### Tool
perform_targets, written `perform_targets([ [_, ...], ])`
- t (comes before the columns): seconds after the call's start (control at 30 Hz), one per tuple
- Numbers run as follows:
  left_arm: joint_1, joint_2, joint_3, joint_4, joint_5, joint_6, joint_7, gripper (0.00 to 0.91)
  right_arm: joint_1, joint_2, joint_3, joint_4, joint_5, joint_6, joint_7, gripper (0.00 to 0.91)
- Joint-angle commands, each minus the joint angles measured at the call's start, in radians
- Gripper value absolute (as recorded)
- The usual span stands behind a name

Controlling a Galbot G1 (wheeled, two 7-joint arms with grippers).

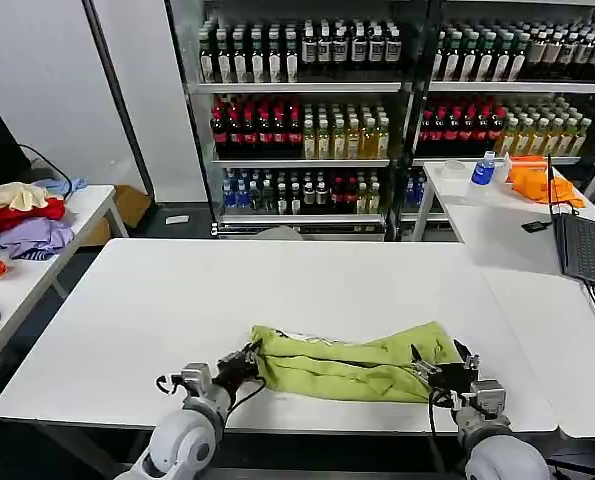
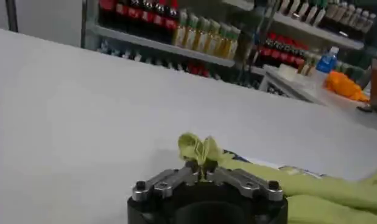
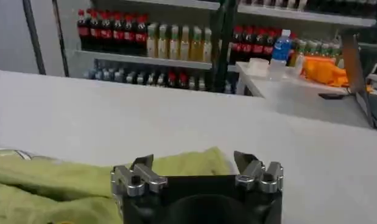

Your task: Fold and organize the clothes.

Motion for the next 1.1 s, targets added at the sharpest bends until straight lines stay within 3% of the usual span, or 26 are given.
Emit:
perform_targets([
  [0.03,0.043,0.061,-0.139,-0.078,-0.086,-0.002,-0.008,0.03,-0.003,0.002,0.008,0.005,0.001,0.0,0.001,0.907],
  [0.33,0.138,0.125,-0.34,-0.082,-0.166,0.012,-0.054,0.03,0.009,0.01,-0.003,0.006,0.002,0.001,0.002,0.907],
  [0.7,0.104,0.192,-0.51,-0.025,-0.299,0.019,-0.134,0.03,0.011,0.011,-0.025,0.001,-0.002,-0.001,0.003,0.907],
  [0.93,0.046,0.197,-0.456,-0.092,-0.434,0.003,-0.139,0.03,0.023,0.005,-0.04,-0.005,-0.003,-0.001,0.002,0.907],
  [1.1,0.006,0.146,-0.364,-0.16,-0.556,0.001,-0.154,0.03,0.024,-0.001,-0.041,-0.007,-0.002,-0.002,0.001,0.907],
])
